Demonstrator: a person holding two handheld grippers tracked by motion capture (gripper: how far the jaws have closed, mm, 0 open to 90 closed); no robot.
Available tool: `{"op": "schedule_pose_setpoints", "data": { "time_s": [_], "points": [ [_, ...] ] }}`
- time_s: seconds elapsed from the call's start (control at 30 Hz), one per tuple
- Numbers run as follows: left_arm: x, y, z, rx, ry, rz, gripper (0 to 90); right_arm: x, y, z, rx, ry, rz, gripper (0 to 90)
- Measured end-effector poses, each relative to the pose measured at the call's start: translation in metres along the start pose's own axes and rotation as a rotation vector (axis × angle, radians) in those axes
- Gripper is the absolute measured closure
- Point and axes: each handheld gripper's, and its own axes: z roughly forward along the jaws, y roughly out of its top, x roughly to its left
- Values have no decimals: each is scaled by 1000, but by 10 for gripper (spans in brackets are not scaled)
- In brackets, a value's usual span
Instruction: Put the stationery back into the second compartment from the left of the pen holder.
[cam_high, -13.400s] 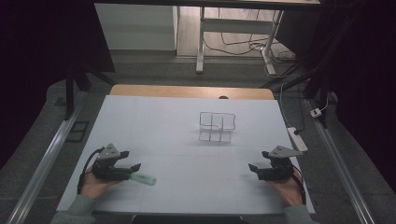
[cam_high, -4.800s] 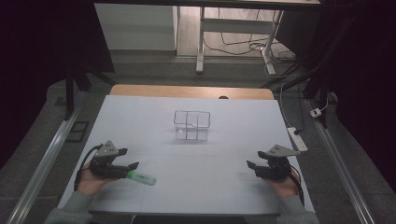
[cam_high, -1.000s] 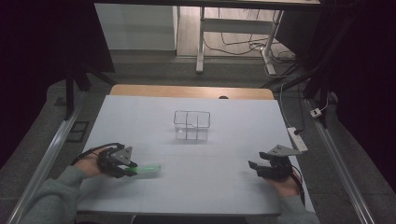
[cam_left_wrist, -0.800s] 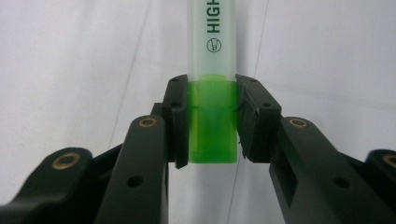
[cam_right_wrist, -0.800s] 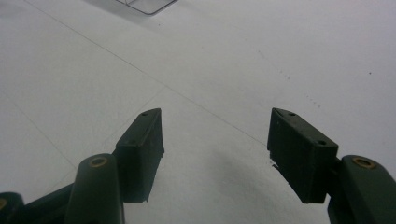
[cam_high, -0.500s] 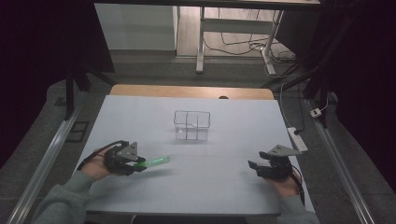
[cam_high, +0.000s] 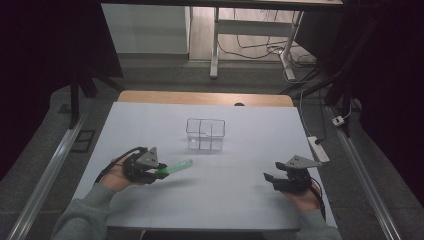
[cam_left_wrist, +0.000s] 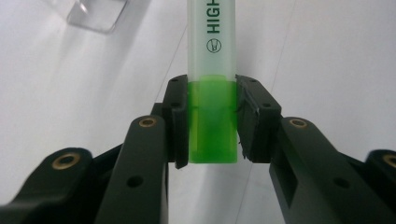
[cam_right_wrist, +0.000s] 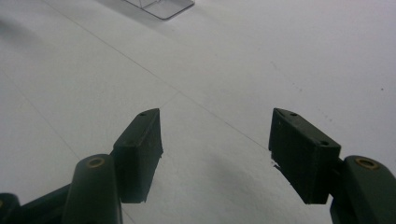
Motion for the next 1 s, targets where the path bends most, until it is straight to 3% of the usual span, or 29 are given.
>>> {"op": "schedule_pose_setpoints", "data": {
  "time_s": [0.33, 1.0],
  "points": [
    [-4, 21, 9, -45, 0, 9, 667, 2, 1, 2, 6, 7, -14, 350],
    [-12, 56, 30, -60, -8, 14, 667, 15, 7, 7, -1, 42, -55, 344]
  ]
}}
